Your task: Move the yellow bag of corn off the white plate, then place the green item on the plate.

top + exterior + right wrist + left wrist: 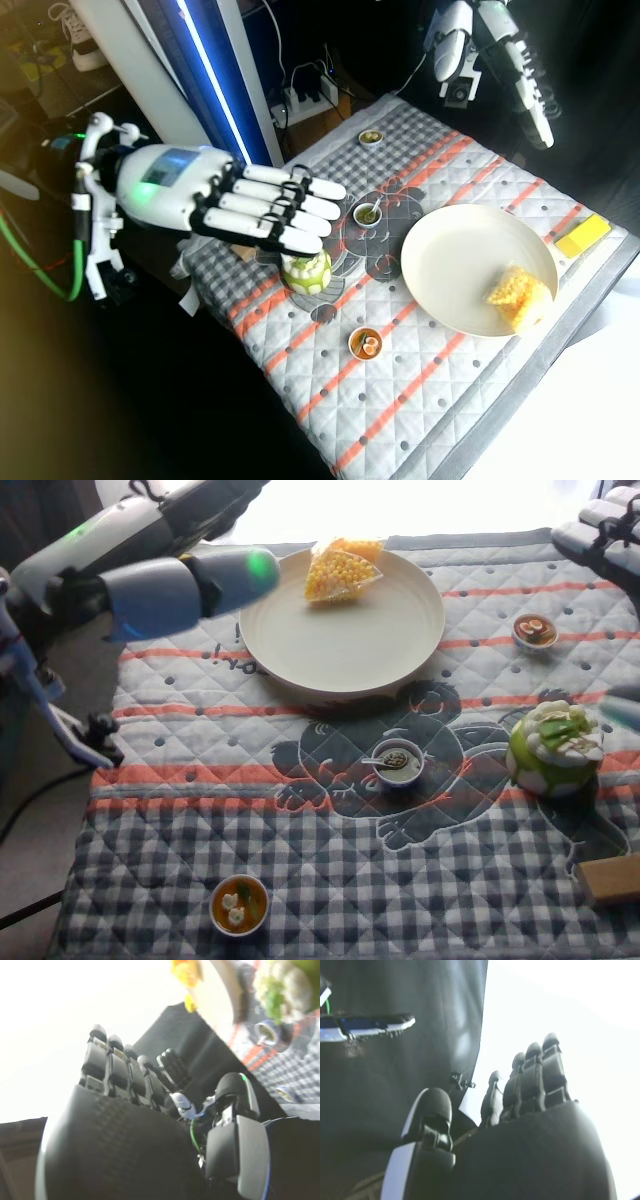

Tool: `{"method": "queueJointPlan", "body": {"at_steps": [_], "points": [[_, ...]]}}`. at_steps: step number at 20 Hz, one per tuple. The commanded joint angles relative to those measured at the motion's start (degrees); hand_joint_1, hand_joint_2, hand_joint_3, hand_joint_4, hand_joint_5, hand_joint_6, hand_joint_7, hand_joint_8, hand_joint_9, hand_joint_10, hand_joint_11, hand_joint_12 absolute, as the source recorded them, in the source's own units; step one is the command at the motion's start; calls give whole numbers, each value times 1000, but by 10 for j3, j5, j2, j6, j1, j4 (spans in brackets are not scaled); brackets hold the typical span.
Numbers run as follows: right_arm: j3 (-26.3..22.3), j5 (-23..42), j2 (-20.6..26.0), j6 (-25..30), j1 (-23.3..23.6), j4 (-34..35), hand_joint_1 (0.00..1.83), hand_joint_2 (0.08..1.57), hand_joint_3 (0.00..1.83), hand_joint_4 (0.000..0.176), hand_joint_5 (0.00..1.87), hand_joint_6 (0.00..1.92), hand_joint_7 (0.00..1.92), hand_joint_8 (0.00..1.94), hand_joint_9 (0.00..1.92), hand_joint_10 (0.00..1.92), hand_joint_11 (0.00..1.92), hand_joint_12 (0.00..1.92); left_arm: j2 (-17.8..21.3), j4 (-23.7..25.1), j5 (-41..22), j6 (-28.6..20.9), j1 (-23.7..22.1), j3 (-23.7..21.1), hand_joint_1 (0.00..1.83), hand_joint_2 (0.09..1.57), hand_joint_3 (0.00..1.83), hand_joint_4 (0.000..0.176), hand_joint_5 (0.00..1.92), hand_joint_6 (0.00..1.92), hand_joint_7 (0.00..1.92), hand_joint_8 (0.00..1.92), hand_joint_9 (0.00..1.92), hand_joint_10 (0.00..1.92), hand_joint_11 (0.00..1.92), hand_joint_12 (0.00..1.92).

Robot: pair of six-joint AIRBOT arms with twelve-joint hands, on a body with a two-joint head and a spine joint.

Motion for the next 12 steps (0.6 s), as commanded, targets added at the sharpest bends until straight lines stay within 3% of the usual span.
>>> {"method": "queueJointPlan", "body": {"at_steps": [1,2,6,8,9,10,11,12], "points": [[2,69,1,-3,8,-3,487,1207,4,0,0,0,0,0,4,3,0,637,-4,6,-58,12,-10,-6,399,1306,1,0,38,1,0,0,0,0,0,161],[3,69,1,-3,8,-2,519,1199,0,0,0,0,0,0,16,8,0,766,-4,6,-49,42,-18,-13,417,1302,0,0,39,0,0,0,0,0,0,34],[3,69,-1,-3,8,-1,485,1215,3,0,0,0,0,0,5,4,0,742,-18,6,-31,44,-28,-3,395,1298,0,0,55,5,0,0,6,2,24,16],[4,69,-2,-3,8,1,489,1222,1,0,0,0,0,0,0,0,0,436,-36,7,-3,44,-46,13,347,1294,0,0,27,27,20,2,16,8,0,404],[4,69,-4,-3,8,4,461,1220,0,0,0,0,0,0,0,0,0,410,-49,12,24,44,-63,28,390,1305,1,7,36,16,34,4,38,17,0,822],[3,69,-6,-3,7,5,453,1221,1,0,0,0,0,0,0,0,0,406,-71,24,69,44,-90,52,476,1299,0,26,36,9,37,3,36,16,0,1018],[3,69,-7,-3,6,6,418,1232,2,0,0,0,0,0,0,0,0,341,-92,32,105,50,-118,72,615,1270,0,18,57,15,65,12,65,28,0,1053],[3,69,-8,-2,6,7,362,1236,3,0,0,0,0,0,0,0,0,334,-112,22,133,74,-136,90,690,1238,0,25,75,13,65,7,51,21,0,937]]}}
